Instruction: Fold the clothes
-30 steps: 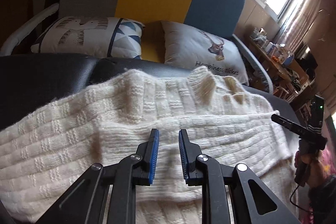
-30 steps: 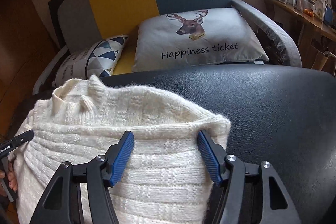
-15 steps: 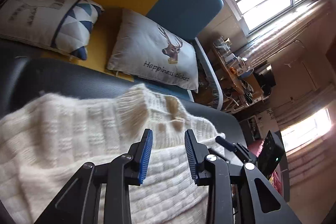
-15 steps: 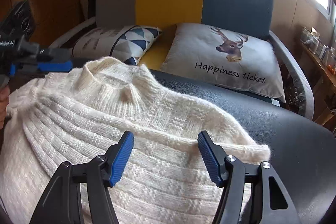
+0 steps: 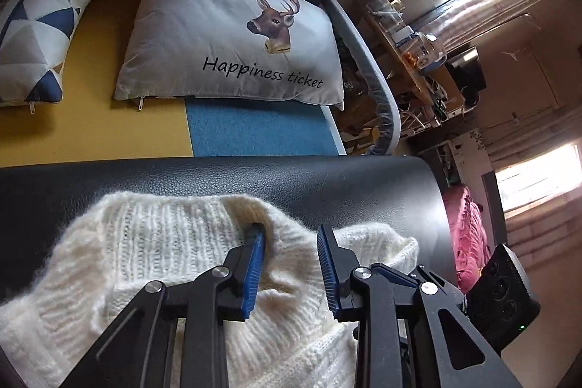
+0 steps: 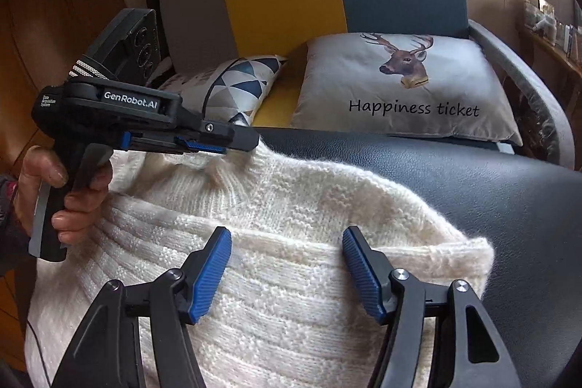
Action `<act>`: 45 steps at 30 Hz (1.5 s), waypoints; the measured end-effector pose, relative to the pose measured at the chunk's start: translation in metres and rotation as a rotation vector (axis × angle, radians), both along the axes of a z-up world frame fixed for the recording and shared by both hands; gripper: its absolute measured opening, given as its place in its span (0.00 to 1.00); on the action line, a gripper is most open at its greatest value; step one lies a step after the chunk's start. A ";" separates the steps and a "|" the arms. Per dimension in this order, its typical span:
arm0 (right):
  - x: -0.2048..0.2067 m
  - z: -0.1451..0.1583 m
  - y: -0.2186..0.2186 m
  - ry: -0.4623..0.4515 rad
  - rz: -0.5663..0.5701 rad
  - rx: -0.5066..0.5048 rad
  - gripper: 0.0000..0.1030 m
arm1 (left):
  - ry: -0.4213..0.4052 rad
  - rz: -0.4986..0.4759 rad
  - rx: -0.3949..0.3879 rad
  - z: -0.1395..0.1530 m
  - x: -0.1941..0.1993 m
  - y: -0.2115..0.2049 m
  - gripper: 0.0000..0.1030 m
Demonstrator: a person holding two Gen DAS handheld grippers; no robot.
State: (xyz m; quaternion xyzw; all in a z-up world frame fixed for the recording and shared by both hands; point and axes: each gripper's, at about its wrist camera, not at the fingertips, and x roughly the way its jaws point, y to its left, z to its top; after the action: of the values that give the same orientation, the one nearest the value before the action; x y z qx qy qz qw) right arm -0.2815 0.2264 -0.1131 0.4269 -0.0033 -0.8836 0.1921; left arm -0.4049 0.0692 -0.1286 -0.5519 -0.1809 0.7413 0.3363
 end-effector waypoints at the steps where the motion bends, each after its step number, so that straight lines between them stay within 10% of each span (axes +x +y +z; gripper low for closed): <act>1: -0.001 -0.002 -0.002 -0.001 -0.009 0.050 0.63 | 0.003 -0.012 0.001 0.000 -0.001 0.003 0.05; 8: 0.003 -0.013 0.006 -0.014 -0.041 0.054 0.64 | 0.041 0.035 -0.073 -0.003 -0.025 0.029 0.03; 20: 0.002 -0.008 0.014 -0.013 -0.043 0.005 0.65 | 0.049 0.118 0.030 0.014 -0.010 -0.010 0.06; 29: -0.038 0.037 -0.014 -0.224 0.116 -0.620 0.65 | 0.329 0.197 -0.138 0.043 0.083 -0.094 0.20; 35: -0.102 -0.003 -0.072 -0.491 0.057 -0.694 0.65 | 0.317 0.177 -0.239 0.012 0.098 -0.097 0.22; 39: -0.119 -0.020 -0.086 -0.513 0.038 -0.683 0.63 | 0.315 0.185 -0.194 0.004 0.101 -0.105 0.22; 43: -0.121 -0.019 -0.117 -0.462 0.115 -0.579 0.30 | 0.284 0.204 -0.115 -0.001 0.101 -0.113 0.22; 45: -0.123 -0.017 -0.126 -0.428 0.150 -0.653 0.29 | 0.279 0.206 -0.098 -0.001 0.101 -0.113 0.22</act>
State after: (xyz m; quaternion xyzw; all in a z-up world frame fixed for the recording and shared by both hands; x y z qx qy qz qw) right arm -0.4041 0.1008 -0.1300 0.5170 -0.2932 -0.7106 0.3766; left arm -0.3040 -0.0443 -0.1297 -0.4382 -0.1517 0.8491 0.2531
